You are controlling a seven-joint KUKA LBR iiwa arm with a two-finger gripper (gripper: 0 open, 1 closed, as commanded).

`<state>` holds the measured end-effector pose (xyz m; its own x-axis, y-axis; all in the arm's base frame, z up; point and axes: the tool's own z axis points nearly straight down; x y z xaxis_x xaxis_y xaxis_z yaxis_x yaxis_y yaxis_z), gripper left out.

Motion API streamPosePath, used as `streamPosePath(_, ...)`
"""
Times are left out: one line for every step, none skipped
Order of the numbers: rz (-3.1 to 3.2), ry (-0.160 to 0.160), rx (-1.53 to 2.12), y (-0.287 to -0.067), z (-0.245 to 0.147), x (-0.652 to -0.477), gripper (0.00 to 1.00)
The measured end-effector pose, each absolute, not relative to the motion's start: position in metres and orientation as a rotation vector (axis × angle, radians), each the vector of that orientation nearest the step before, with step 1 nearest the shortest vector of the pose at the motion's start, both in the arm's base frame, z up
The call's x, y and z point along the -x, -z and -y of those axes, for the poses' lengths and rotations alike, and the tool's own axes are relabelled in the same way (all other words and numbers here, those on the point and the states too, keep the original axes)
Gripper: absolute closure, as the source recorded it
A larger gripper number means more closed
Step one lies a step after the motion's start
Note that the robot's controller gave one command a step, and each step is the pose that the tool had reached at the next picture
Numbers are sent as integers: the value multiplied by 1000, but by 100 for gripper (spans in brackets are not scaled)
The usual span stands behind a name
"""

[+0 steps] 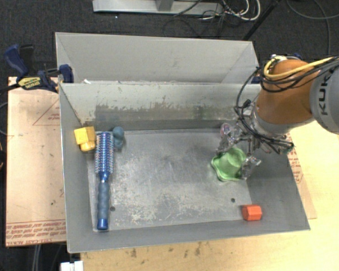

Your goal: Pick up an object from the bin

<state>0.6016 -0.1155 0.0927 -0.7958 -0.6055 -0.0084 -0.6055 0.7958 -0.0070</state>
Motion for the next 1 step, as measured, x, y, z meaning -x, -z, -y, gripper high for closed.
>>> streamPosePath(-2871, 9, 1247, -267, 122, -607, 100)
